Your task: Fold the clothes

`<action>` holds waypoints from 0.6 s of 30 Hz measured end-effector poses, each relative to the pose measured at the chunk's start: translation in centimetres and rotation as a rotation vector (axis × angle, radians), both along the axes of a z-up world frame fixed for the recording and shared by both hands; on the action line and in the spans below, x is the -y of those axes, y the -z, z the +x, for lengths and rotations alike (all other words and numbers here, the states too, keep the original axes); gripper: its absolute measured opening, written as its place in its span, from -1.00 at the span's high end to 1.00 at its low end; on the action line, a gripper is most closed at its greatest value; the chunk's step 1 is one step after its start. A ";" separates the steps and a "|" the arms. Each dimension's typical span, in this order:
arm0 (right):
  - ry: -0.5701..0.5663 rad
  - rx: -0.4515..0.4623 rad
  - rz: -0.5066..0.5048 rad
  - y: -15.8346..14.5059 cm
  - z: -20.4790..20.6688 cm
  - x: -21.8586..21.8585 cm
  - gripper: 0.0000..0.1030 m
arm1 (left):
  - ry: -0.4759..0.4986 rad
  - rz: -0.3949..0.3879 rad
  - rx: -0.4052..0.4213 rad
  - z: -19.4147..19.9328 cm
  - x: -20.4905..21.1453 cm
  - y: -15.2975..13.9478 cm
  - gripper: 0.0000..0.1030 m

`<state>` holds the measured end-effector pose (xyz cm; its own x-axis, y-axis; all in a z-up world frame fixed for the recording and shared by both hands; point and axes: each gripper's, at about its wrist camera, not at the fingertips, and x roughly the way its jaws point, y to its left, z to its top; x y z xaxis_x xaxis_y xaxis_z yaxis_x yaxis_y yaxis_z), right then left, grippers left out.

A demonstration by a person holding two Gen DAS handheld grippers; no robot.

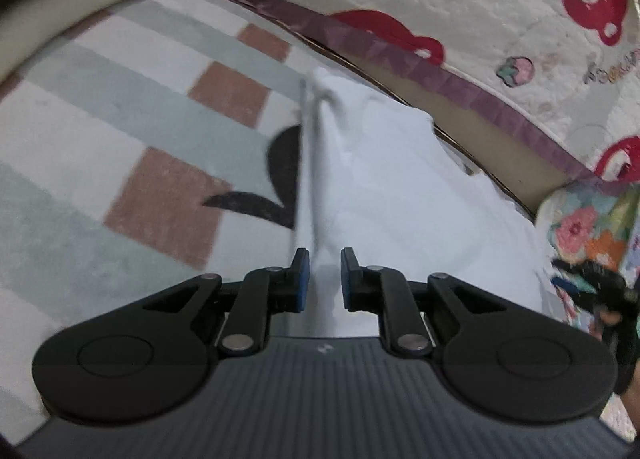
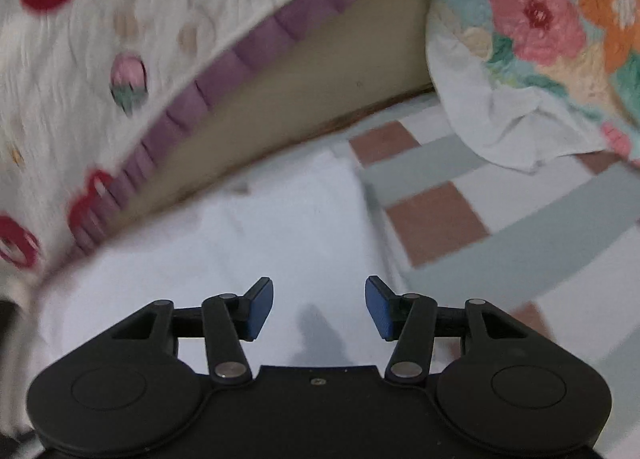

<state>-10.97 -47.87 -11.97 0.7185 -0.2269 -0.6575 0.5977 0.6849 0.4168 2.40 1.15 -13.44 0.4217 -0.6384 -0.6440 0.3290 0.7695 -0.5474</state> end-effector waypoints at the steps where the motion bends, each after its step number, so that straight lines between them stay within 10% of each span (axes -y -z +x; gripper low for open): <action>1: -0.015 0.007 -0.008 -0.3 0.5 0.1 -0.10 | 0.024 0.034 -0.007 0.1 0.6 0.3 0.73; 4: -0.080 -0.027 -0.092 -0.7 2.1 -0.5 -0.10 | 0.054 0.180 -0.020 0.0 2.1 0.8 0.71; 13: -0.061 -0.056 -0.141 0.1 2.9 0.4 -0.10 | -0.009 0.132 0.074 0.0 0.8 -0.5 0.69; 18: -0.086 -0.112 -0.132 -0.5 4.1 1.7 -0.11 | -0.017 0.064 0.135 1.6 0.6 -1.7 0.36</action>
